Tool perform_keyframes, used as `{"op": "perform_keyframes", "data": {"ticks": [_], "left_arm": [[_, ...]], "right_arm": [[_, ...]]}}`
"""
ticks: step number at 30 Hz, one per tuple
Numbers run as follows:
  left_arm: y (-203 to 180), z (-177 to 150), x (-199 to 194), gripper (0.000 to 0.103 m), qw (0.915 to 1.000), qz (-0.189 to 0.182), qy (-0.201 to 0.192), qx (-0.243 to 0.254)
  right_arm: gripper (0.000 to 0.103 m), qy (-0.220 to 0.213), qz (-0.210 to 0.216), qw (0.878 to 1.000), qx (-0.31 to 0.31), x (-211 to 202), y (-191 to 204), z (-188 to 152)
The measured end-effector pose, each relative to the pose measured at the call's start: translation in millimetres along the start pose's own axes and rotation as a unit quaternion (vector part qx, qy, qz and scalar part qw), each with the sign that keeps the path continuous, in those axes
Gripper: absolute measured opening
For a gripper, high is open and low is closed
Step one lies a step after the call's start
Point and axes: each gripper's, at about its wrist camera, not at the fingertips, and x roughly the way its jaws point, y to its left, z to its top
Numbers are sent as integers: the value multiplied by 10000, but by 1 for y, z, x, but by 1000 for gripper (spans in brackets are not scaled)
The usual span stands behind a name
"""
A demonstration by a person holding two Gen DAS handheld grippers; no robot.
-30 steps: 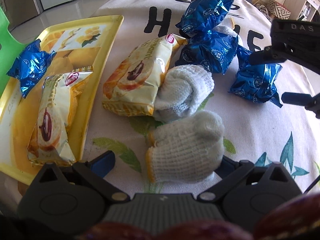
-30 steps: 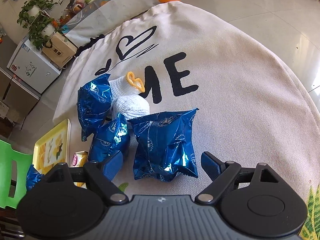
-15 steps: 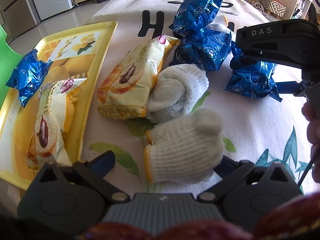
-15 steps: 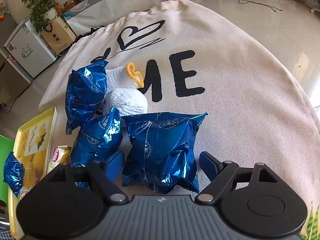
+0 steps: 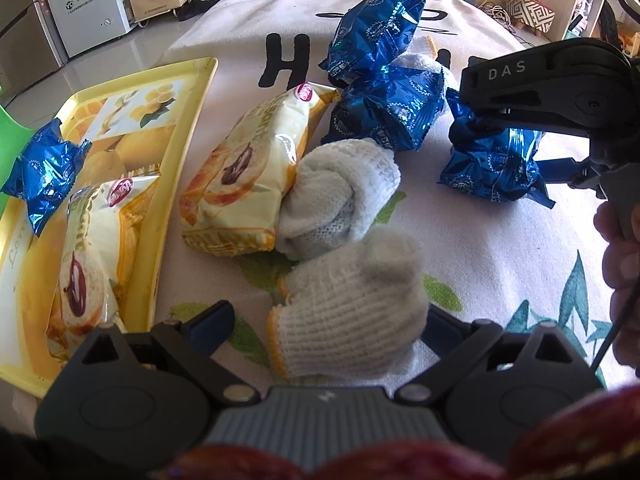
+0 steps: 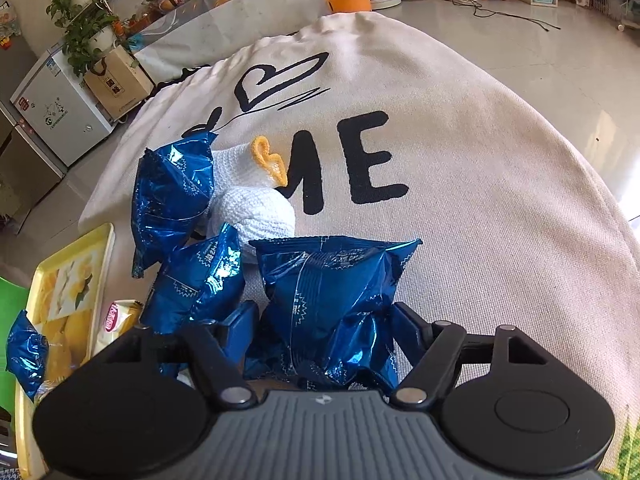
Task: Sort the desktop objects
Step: 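Close the left tool on the white glove while the right tool closes on the blue packet, then carry the white glove and blue packet over the yellow tray with both tools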
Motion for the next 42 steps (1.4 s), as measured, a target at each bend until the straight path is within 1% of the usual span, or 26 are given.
{"op": "perform_keyframes", "data": {"ticks": [1,2,4,5,6,7,9,12,15,19,34,42], "left_arm": [[0,0,0,89,10000,-25,-56,42],[0,-1,-2,87,9999,-61,-102,71],[1,-1,-4,75,9997,-98,-195,72],[2,-2,-6,72,9996,-142,-232,80],[2,-2,-7,65,9995,-188,-252,86],[2,-3,-9,61,9993,-250,-261,89],[4,-5,-12,60,9990,-358,-252,25],[9,-6,-13,59,9989,-390,-244,-76],[16,-5,-11,59,9983,-503,-216,-201],[21,-8,-19,59,9967,-661,-213,-410],[39,-20,-50,59,9953,-620,-375,-649],[48,-26,-66,59,9940,-635,-493,-740]], "right_arm": [[70,15,17,10000,28,-1,-1,-2],[70,13,18,10000,84,-4,-3,-4],[70,10,-15,9997,245,-10,-8,-8],[70,29,-41,9995,311,-12,-10,-11],[70,30,-55,9994,331,-15,-12,-14],[70,57,-78,9994,332,-18,-12,-16],[70,68,-88,9994,341,-25,-14,-21],[69,52,-118,9991,412,-37,-18,-28],[69,56,-70,9984,554,-48,-21,-34],[69,44,10,9982,602,-60,-22,-41],[70,101,332,9990,284,-96,-2,-79],[70,47,374,9993,67,-112,7,-94]]}}
